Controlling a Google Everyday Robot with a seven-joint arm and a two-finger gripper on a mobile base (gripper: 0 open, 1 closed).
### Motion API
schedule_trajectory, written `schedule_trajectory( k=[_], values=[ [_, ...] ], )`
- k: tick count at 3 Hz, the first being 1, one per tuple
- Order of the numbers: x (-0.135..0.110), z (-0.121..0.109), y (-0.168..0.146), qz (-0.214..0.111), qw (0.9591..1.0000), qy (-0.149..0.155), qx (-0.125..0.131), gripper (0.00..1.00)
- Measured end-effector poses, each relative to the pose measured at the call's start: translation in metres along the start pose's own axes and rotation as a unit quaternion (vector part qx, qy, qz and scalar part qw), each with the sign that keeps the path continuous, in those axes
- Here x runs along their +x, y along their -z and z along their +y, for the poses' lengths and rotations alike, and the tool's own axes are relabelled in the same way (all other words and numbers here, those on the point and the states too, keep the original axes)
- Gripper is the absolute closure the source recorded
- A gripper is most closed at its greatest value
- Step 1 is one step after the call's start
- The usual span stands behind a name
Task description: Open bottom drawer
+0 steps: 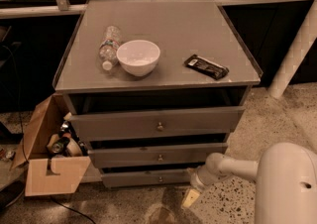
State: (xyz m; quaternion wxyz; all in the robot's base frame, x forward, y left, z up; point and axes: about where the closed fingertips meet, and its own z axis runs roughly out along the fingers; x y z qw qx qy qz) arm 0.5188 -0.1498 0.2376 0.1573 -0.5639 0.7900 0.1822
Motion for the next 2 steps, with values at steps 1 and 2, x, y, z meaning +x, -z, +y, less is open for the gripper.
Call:
schedule_trajectory(
  k=[1,2],
  values=[
    [-0.002,-0.017,-0.010,-0.006,0.9999,0.003,0.008,0.00],
    [-0.004,-0.038,-0.026,-0.008,0.9999,0.009,0.009,0.00]
  ],
)
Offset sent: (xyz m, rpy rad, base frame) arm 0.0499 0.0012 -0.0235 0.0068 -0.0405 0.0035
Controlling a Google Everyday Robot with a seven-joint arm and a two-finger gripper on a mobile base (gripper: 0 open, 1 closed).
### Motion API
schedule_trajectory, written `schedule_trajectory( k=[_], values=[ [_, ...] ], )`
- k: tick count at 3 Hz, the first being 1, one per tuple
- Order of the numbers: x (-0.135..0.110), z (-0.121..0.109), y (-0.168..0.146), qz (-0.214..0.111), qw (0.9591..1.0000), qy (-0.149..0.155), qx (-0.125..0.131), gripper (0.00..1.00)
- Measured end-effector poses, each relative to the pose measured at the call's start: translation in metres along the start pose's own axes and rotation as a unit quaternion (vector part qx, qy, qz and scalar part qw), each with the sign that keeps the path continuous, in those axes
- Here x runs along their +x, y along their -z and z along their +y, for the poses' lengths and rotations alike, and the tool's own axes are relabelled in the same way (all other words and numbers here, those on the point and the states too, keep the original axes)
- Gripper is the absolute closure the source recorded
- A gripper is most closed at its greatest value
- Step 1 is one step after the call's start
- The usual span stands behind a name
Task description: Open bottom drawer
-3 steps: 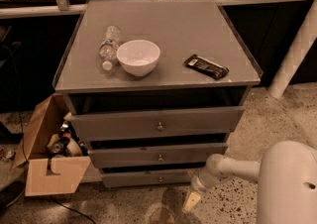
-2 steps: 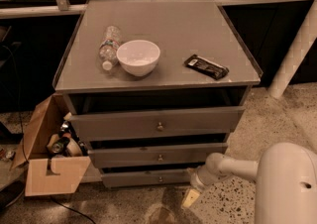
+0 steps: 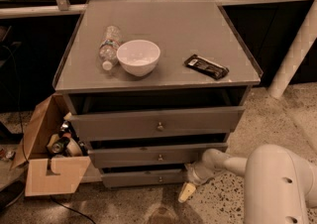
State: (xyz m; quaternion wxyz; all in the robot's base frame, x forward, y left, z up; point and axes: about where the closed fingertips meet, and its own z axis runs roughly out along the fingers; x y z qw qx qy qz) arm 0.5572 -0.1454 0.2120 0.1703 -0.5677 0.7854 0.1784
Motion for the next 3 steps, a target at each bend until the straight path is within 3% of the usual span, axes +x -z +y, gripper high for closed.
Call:
schedule_trajectory(
  k=[1,3],
  values=[
    [0.005,0.001,-0.010,0.008,0.9999,-0.001,-0.007,0.00],
    [0.028,0.044,-0.008,0.029,0.9984,-0.009,-0.048,0.00]
  ],
)
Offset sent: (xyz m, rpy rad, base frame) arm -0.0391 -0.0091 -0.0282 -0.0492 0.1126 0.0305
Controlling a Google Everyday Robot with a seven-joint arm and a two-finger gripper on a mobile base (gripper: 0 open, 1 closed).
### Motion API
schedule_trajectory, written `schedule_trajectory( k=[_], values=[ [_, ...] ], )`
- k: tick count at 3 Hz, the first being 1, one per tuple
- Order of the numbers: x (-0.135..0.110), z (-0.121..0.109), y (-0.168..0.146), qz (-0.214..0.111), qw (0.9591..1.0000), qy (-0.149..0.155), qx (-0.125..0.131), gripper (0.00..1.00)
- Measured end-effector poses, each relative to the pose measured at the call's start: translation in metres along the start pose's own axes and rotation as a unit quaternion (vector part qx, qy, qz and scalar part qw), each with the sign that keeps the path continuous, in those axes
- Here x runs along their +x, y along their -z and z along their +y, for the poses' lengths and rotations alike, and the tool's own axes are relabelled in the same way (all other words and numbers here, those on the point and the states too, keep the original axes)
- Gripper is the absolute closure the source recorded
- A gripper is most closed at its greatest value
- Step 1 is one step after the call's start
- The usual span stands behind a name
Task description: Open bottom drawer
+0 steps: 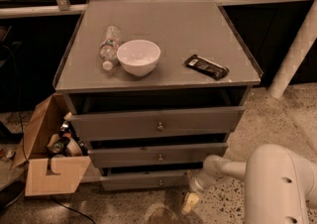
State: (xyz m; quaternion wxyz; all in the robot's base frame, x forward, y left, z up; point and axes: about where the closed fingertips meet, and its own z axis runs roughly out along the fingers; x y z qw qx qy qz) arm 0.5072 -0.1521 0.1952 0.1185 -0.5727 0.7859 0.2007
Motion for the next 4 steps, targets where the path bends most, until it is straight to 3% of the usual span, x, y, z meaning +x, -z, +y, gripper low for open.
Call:
schedule_trajectory(
  k=[1,2,4],
  values=[
    [0.020,0.046,0.013,0.005,0.9995,-0.019,-0.025,0.00],
    [0.022,0.055,0.012,0.006,0.9993,-0.021,-0.031,0.00],
    [-0.003,0.016,0.014,-0.016,0.9998,0.006,0.002,0.00]
  ],
)
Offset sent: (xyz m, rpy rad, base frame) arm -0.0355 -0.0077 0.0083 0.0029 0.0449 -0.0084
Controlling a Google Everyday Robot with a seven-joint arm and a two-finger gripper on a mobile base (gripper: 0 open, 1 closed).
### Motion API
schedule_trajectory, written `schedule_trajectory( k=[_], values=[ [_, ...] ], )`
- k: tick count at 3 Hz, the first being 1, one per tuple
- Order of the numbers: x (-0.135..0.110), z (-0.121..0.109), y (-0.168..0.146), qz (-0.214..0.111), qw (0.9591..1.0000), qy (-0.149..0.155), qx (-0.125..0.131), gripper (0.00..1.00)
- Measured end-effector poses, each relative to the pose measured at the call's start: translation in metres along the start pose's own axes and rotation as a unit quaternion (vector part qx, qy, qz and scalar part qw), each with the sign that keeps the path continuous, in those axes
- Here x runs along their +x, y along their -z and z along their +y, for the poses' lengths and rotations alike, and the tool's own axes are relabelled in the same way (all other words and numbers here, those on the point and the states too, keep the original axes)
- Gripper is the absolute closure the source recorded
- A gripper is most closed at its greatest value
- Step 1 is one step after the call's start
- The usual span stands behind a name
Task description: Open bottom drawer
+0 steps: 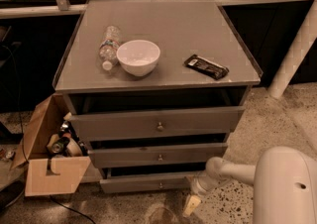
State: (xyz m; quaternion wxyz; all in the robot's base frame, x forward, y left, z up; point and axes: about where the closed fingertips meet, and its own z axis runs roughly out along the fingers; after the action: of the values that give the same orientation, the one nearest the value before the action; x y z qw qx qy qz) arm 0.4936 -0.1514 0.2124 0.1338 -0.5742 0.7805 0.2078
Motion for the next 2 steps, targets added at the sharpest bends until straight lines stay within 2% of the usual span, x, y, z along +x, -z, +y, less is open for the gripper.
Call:
schedule_trajectory(
  k=[2],
  values=[
    [-0.016,-0.036,-0.001,-0.006,0.9995,0.022,0.022,0.00]
  ],
)
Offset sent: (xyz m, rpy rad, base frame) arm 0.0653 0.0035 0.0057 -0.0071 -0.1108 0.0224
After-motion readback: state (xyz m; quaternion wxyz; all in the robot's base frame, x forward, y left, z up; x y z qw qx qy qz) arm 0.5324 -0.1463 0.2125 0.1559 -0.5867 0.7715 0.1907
